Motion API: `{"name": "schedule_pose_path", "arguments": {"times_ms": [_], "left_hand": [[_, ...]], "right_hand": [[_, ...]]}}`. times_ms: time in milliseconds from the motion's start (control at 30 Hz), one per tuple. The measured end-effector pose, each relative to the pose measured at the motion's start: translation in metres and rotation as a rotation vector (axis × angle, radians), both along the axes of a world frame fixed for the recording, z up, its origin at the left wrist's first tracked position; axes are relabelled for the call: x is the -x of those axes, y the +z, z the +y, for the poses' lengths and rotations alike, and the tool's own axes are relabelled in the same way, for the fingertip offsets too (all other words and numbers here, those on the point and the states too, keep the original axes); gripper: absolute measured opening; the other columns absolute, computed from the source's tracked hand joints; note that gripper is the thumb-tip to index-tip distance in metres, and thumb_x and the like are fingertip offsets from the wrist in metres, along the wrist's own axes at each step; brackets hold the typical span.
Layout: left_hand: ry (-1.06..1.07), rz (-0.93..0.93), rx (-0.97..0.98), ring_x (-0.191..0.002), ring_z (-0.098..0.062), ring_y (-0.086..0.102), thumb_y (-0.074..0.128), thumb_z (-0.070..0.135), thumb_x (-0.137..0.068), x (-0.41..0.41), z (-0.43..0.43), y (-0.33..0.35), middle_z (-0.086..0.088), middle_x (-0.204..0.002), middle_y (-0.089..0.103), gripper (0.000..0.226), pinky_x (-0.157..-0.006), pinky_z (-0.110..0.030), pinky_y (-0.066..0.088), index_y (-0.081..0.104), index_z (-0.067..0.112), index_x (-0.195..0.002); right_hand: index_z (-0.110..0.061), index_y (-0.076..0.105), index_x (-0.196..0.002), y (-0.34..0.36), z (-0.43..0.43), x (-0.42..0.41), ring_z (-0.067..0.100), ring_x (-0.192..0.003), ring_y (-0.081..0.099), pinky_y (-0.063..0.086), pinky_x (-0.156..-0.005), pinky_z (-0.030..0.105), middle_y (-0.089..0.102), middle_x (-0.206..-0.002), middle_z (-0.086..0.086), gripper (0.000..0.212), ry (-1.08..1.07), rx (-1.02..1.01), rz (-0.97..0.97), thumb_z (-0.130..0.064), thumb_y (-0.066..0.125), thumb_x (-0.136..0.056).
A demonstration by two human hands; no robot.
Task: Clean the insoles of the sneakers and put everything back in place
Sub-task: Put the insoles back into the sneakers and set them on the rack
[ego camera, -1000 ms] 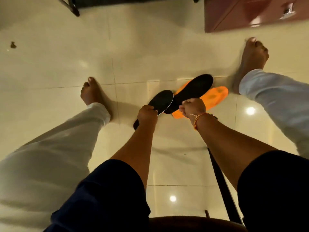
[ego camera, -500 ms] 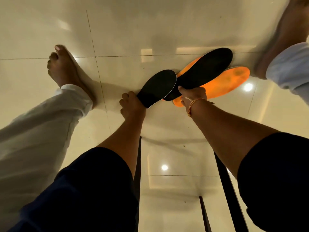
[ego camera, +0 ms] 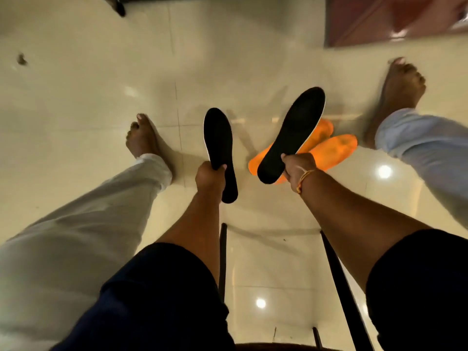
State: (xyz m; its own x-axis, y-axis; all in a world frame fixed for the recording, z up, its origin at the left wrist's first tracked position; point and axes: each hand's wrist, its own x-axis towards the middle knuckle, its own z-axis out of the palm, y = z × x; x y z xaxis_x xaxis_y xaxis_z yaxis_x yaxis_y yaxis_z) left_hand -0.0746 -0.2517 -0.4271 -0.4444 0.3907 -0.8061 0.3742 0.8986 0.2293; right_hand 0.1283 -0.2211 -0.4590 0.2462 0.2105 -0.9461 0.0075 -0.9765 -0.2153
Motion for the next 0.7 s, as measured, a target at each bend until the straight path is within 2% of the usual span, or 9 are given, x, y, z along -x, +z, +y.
{"name": "schedule_pose_path", "arguments": {"times_ms": [67,133,200,267,333,400,467,533,700], "left_hand": [[0.071,-0.082,-0.048,-0.105,-0.026,0.057,0.055,0.030,-0.103,-0.005,0.019,0.039,-0.008,-0.116,0.057,0.038,-0.081,-0.030,0.042,0.051,0.008,-0.134],[0.155,-0.165,-0.094,-0.105,-0.025,0.053,0.050,0.027,-0.105,-0.009,0.037,0.075,-0.008,-0.122,0.056,0.038,-0.085,-0.033,0.042,0.047,0.009,-0.139],[0.287,-0.273,-0.149,-0.101,-0.024,0.056,0.049,0.018,-0.103,-0.012,0.053,0.113,-0.007,-0.118,0.060,0.033,-0.090,-0.038,0.049,0.049,0.011,-0.135],[0.419,-0.395,-0.231,-0.107,-0.027,0.061,0.052,0.010,-0.099,-0.013,0.066,0.146,-0.009,-0.122,0.062,0.033,-0.095,-0.046,0.054,0.052,0.012,-0.132],[0.451,-0.482,-0.335,-0.109,-0.028,0.064,0.055,0.006,-0.097,-0.009,0.078,0.176,-0.010,-0.123,0.064,0.033,-0.091,-0.049,0.057,0.053,0.011,-0.129],[0.434,-0.530,-0.439,-0.107,-0.025,0.065,0.057,0.005,-0.099,-0.003,0.091,0.205,-0.008,-0.122,0.064,0.031,-0.083,-0.044,0.059,0.052,0.012,-0.128],[0.414,-0.557,-0.541,-0.107,-0.023,0.065,0.058,0.009,-0.101,0.006,0.102,0.230,-0.006,-0.124,0.063,0.030,-0.078,-0.038,0.059,0.051,0.015,-0.130],[0.419,-0.571,-0.632,-0.113,-0.023,0.065,0.057,0.019,-0.103,0.016,0.108,0.247,-0.004,-0.128,0.063,0.032,-0.078,-0.038,0.060,0.050,0.022,-0.134],[0.458,-0.596,-0.752,-0.113,-0.023,0.062,0.043,0.035,-0.107,0.040,0.127,0.275,0.006,-0.125,0.061,0.027,-0.077,-0.043,0.061,0.049,0.039,-0.133]], "right_hand": [[-0.008,0.058,-0.118,0.030,0.009,0.002,0.032,-0.106,0.062,0.052,-0.096,0.056,0.063,-0.114,0.012,0.029,-0.051,-0.072,-0.053,-0.023,0.064,-0.094],[-0.010,0.059,-0.110,0.067,0.020,0.006,0.035,-0.102,0.063,0.051,-0.092,0.061,0.063,-0.112,0.015,0.017,-0.076,-0.135,0.023,-0.021,0.059,-0.096],[-0.015,0.058,-0.118,0.113,0.029,0.011,0.035,-0.103,0.063,0.053,-0.090,0.058,0.064,-0.115,0.012,0.021,-0.100,-0.187,0.119,-0.015,0.055,-0.097],[-0.021,0.054,-0.126,0.147,0.038,0.017,0.033,-0.106,0.063,0.054,-0.090,0.054,0.065,-0.117,0.008,0.035,-0.155,-0.264,0.226,-0.007,0.054,-0.095],[-0.019,0.056,-0.125,0.180,0.045,0.025,0.031,-0.106,0.067,0.057,-0.085,0.047,0.069,-0.116,0.009,0.038,-0.192,-0.363,0.363,0.002,0.052,-0.094],[-0.009,0.060,-0.124,0.207,0.054,0.034,0.030,-0.106,0.069,0.058,-0.084,0.041,0.071,-0.118,0.013,0.034,-0.215,-0.461,0.474,0.005,0.053,-0.094],[-0.003,0.063,-0.122,0.230,0.065,0.042,0.029,-0.107,0.070,0.056,-0.093,0.041,0.072,-0.117,0.015,0.029,-0.274,-0.544,0.520,0.004,0.056,-0.095],[-0.003,0.064,-0.121,0.249,0.076,0.049,0.029,-0.105,0.071,0.053,-0.099,0.045,0.073,-0.114,0.014,0.026,-0.315,-0.592,0.540,-0.002,0.058,-0.096],[-0.026,0.056,-0.125,0.291,0.110,0.074,0.033,-0.100,0.071,0.057,-0.084,0.058,0.073,-0.109,0.006,0.023,-0.209,-0.605,0.557,-0.020,0.050,-0.104]]}}
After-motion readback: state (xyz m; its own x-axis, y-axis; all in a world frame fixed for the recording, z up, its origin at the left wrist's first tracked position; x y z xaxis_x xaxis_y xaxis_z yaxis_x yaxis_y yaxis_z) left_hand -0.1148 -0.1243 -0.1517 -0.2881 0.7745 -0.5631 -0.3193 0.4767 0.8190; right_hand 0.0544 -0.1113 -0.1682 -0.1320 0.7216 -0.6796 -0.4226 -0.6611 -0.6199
